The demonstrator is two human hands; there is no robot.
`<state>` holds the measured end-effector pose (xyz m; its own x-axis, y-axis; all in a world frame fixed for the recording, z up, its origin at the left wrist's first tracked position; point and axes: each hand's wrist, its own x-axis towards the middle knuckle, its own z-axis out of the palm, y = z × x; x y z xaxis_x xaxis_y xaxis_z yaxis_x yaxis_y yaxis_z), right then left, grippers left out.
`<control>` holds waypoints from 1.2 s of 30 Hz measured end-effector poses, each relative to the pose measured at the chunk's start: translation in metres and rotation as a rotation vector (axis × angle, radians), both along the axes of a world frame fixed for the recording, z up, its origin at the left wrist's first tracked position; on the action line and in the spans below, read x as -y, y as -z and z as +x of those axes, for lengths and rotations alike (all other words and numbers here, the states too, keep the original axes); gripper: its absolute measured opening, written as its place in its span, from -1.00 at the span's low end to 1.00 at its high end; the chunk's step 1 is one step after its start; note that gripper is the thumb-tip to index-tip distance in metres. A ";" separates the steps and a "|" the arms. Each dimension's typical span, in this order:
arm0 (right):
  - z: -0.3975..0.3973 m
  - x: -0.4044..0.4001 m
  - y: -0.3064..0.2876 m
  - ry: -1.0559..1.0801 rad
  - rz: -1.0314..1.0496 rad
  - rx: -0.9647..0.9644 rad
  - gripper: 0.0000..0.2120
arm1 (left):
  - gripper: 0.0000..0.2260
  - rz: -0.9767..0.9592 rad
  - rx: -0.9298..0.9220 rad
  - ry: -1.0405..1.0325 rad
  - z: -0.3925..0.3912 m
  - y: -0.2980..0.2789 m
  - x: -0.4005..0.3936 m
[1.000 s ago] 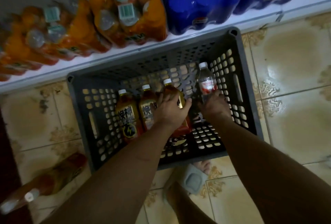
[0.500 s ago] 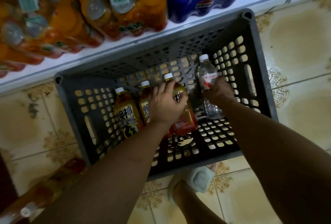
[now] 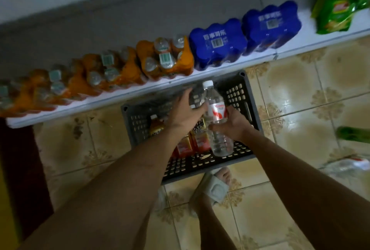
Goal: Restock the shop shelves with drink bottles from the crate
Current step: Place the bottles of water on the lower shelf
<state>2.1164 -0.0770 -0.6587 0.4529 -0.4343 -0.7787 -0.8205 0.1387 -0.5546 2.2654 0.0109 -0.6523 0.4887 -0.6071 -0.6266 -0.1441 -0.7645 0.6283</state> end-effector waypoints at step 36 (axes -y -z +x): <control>0.327 -0.083 -0.309 -0.005 -0.327 0.738 -0.31 | -0.14 -0.642 0.458 0.235 0.323 -0.391 -0.066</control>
<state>2.4436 0.0056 -0.3496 0.8033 -0.5849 -0.1122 -0.2273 -0.1270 -0.9655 2.5881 0.0770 -0.2614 0.4267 -0.8979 0.1084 -0.6042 -0.1938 0.7729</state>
